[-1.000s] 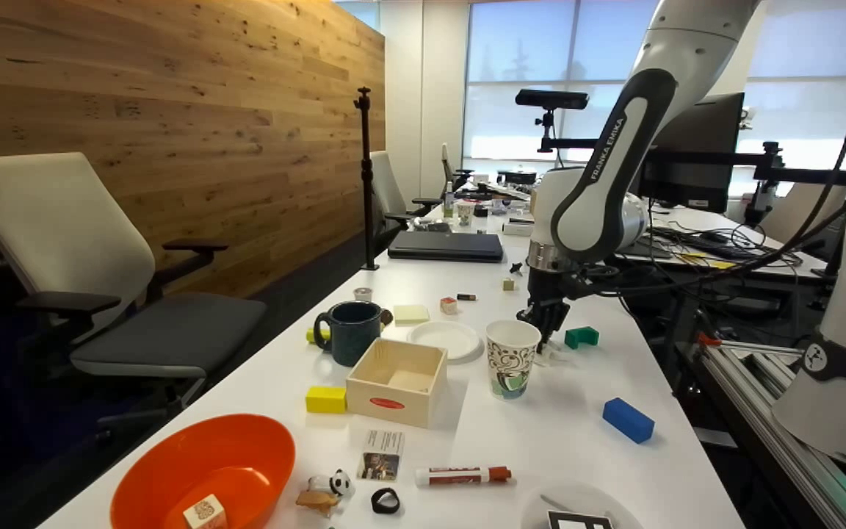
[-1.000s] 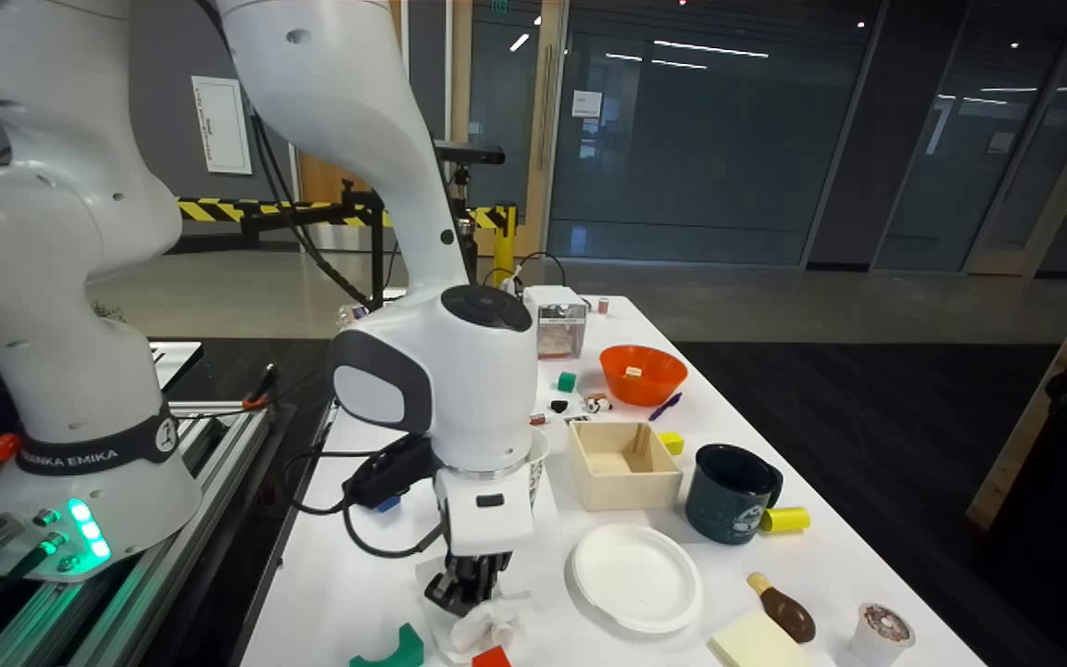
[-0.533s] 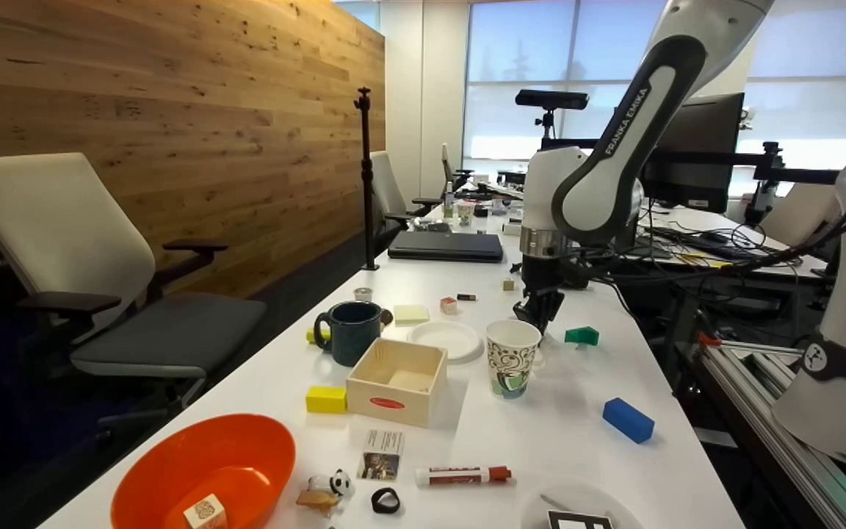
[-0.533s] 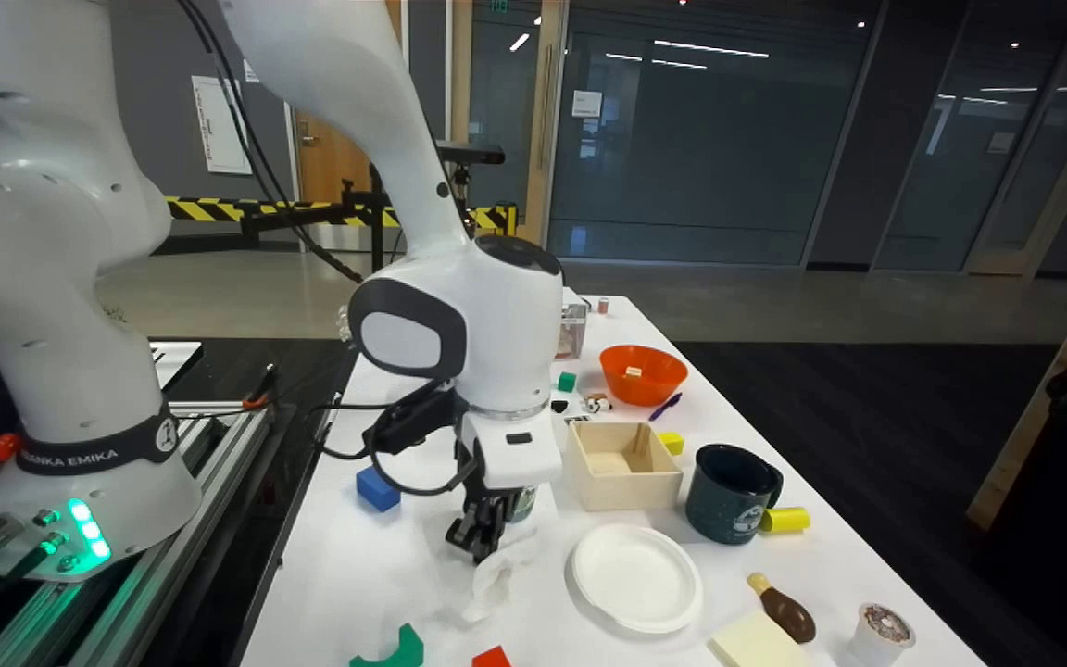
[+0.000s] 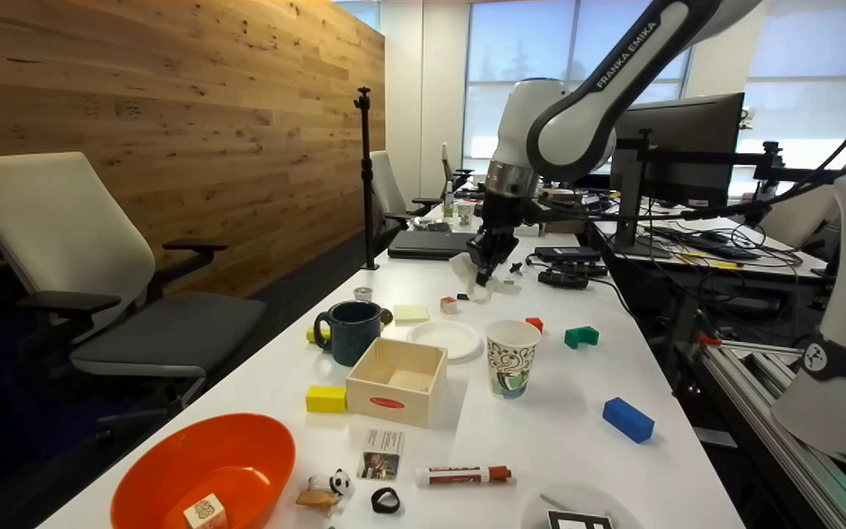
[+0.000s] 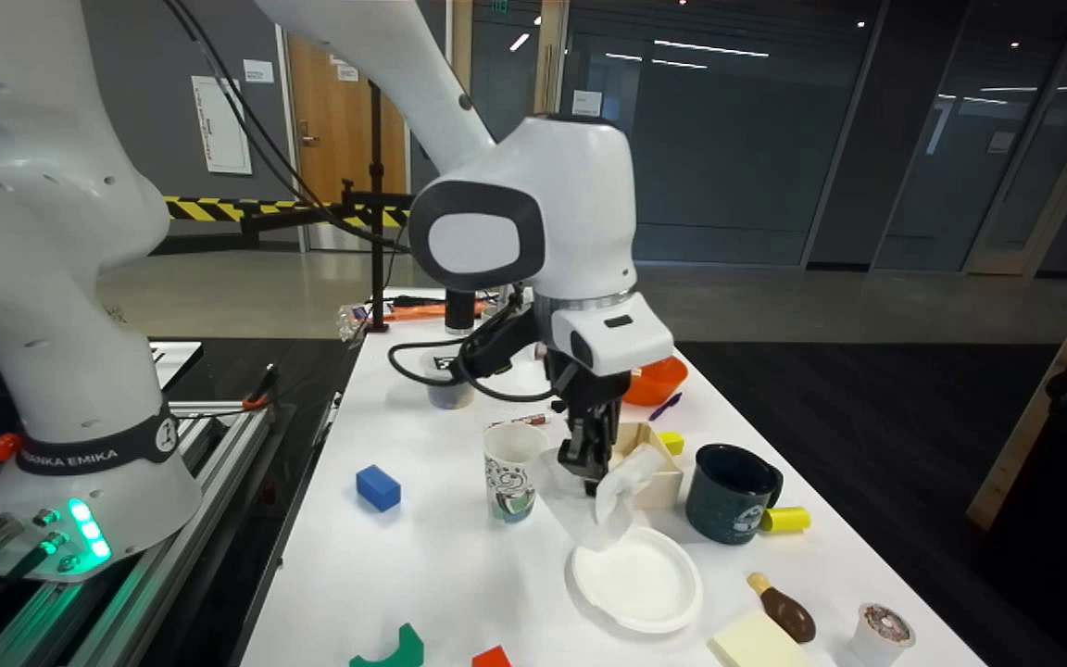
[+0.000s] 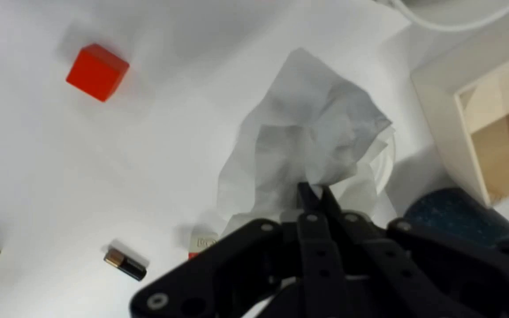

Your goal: Wipe the brown and yellow object with the serviette

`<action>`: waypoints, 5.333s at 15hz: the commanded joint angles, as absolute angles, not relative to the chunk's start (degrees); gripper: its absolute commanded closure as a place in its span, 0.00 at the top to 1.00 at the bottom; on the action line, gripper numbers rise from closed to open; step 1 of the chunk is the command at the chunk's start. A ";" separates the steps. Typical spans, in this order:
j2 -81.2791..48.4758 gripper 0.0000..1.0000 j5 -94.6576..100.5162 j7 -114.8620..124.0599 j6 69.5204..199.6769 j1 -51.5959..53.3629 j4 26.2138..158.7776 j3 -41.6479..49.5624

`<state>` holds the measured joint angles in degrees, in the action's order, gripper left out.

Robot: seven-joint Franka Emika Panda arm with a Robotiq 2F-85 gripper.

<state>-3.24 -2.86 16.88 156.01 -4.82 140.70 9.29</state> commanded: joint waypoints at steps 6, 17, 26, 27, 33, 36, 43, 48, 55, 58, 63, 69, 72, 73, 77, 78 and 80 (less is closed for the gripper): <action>-9.52 0.01 -3.07 17.74 153.49 -5.03 127.42 8.45; -9.55 0.02 -2.99 16.73 154.12 -5.03 127.91 8.65; -17.89 0.01 -4.15 18.59 154.87 -4.86 118.25 8.72; -19.34 0.01 -4.26 18.92 154.36 -4.95 116.54 8.96; -26.60 0.01 -8.89 19.43 153.73 -6.29 109.78 7.98; -29.42 0.01 -11.43 19.73 154.83 -6.42 107.64 7.57; -34.23 0.01 -13.30 22.52 160.63 -6.66 104.05 7.97; -36.27 0.01 -13.26 23.92 163.11 -5.79 103.88 9.25; -38.20 0.01 -13.59 23.02 166.86 -5.83 104.42 8.37; -39.57 0.01 -12.15 22.42 167.80 -4.66 104.45 8.92; -41.45 0.01 -11.18 21.00 168.12 -3.44 103.20 9.44; -41.19 0.01 -11.70 18.23 166.84 -4.70 101.09 7.83; -41.11 0.01 -11.78 18.32 165.51 -4.93 99.52 7.86; -41.58 0.01 -11.36 18.62 164.95 -4.58 98.78 8.56; -43.83 0.01 -9.74 19.37 162.85 -3.51 95.76 10.95; -44.29 0.01 -9.57 19.45 162.36 -3.50 95.21 11.26; -45.21 0.01 -9.88 18.93 162.00 -4.18 94.27 10.83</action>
<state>-42.82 -10.90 19.50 163.55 -3.88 97.71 10.48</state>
